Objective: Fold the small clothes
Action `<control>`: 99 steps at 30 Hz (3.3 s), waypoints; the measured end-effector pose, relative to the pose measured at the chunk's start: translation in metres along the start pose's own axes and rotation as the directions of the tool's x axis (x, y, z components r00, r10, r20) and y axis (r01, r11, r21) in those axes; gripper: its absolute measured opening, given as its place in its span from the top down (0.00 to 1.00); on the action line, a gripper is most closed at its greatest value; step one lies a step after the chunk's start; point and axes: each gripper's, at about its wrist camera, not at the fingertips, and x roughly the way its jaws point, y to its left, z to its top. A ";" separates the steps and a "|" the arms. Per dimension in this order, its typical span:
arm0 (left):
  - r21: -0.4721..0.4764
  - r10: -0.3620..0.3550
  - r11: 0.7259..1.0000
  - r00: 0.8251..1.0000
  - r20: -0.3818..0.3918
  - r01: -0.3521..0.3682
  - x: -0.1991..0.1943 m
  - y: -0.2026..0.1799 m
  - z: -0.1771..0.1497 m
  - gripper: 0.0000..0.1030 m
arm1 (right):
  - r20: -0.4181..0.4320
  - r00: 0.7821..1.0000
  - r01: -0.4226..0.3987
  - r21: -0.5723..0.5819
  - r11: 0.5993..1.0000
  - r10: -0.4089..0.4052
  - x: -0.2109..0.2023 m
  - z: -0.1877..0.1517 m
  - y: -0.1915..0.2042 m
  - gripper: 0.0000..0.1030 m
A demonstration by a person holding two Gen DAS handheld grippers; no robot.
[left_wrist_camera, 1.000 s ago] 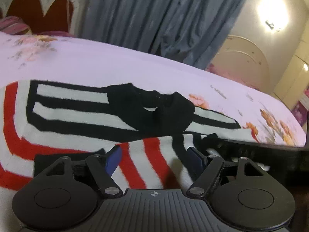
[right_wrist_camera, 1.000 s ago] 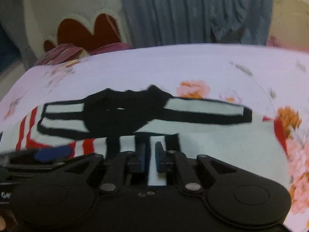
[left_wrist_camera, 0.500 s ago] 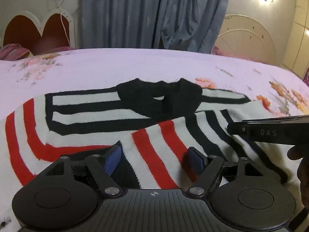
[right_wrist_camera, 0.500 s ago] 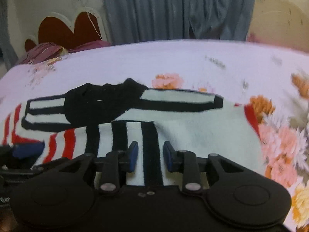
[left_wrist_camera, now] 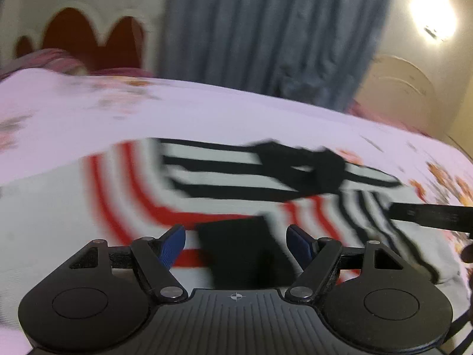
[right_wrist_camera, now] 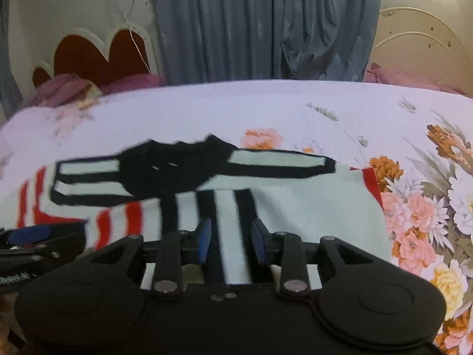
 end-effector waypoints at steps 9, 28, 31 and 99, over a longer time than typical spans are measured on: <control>-0.448 0.406 0.839 0.903 0.138 -0.309 -0.129 0.180 -0.058 0.28 | -0.036 0.988 -0.149 -0.077 0.986 0.147 0.001 -0.009 0.074 0.71; -0.847 0.385 0.530 0.904 0.184 -0.053 -0.107 0.311 -0.096 0.96 | -0.057 0.989 -0.141 -0.085 0.986 0.136 0.012 -0.007 0.100 0.71; -0.795 0.351 0.605 0.912 0.211 -0.049 -0.094 0.289 -0.072 0.96 | -0.055 0.990 -0.131 -0.063 0.989 0.128 0.013 -0.006 0.089 0.71; 0.022 0.164 0.986 0.986 -0.009 -0.164 -0.046 0.066 -0.049 0.51 | -0.096 0.965 -0.204 0.305 0.930 0.244 0.000 -0.001 0.003 0.31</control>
